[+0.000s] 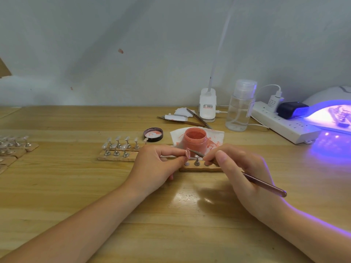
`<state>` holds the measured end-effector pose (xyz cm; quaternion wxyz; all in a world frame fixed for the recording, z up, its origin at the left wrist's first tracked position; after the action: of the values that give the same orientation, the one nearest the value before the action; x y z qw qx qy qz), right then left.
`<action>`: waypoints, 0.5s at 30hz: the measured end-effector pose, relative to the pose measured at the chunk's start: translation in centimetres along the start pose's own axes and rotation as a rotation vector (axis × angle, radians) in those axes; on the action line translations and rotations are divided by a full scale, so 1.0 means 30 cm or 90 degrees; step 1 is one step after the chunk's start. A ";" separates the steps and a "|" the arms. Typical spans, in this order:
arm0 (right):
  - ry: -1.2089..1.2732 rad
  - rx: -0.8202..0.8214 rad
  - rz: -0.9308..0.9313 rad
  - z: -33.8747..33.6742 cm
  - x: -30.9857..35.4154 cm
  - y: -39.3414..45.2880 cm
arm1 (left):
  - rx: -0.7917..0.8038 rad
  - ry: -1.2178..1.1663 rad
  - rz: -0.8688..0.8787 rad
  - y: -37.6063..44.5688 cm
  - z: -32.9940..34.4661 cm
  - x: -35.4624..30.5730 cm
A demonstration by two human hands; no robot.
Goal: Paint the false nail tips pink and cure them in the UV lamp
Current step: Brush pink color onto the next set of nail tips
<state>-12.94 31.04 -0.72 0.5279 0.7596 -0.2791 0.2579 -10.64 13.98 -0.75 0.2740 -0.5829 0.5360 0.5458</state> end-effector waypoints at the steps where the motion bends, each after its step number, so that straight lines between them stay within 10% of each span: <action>1: 0.010 0.001 -0.006 -0.002 -0.001 -0.002 | -0.002 0.001 0.000 0.000 0.000 0.000; 15: -0.008 0.016 0.095 0.006 -0.028 0.010 | -0.007 0.003 -0.006 -0.001 -0.002 0.003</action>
<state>-13.74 30.90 -1.15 0.4962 0.7447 -0.3348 0.2950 -10.62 13.90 -0.82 0.2717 -0.5883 0.5309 0.5462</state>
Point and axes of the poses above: each hand's wrist, its own y-axis towards the middle knuckle, its own z-axis out of the palm, x = y × z, the point moved 1 cm from there along y, towards the middle knuckle, and after that the axes turned 5 degrees about -x, right-handed, at the moved point
